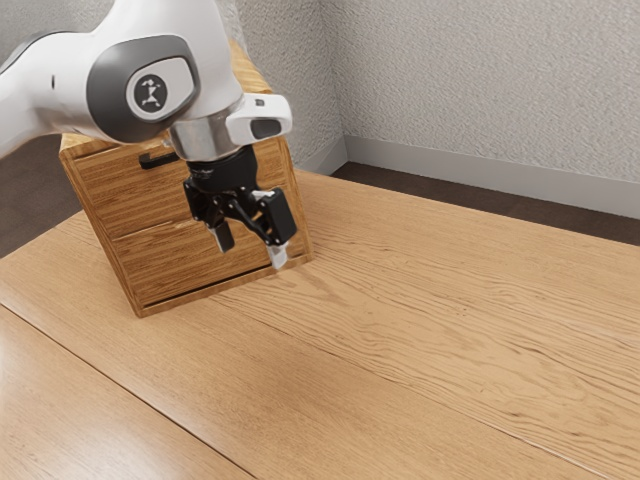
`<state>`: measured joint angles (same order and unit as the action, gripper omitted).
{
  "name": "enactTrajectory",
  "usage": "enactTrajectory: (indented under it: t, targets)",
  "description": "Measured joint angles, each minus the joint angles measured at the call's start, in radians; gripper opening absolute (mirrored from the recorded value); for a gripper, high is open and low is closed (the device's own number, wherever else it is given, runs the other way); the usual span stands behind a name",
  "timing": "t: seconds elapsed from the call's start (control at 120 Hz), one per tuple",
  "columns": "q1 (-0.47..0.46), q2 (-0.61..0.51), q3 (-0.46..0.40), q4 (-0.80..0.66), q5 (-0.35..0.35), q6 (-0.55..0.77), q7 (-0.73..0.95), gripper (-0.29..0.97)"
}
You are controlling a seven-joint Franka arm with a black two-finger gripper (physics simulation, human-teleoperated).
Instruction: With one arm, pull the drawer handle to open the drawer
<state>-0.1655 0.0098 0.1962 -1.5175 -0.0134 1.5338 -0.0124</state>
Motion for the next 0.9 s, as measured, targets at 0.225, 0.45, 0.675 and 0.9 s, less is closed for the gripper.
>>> enactTrajectory:
  t: [0.225,0.45,0.675,0.9]
  targets:
    - [0.046,-0.016,-0.003,0.014,0.004,-0.003,-0.003,0.68]
    - [-0.005,-0.15,-0.061,0.076,0.12,-0.041,0.003,0.68]
    - [0.007,-0.155,-0.026,0.076,0.245,-0.079,0.049,0.68]
    - [0.32,-0.188,-0.345,0.051,0.336,-0.089,0.108,0.68]
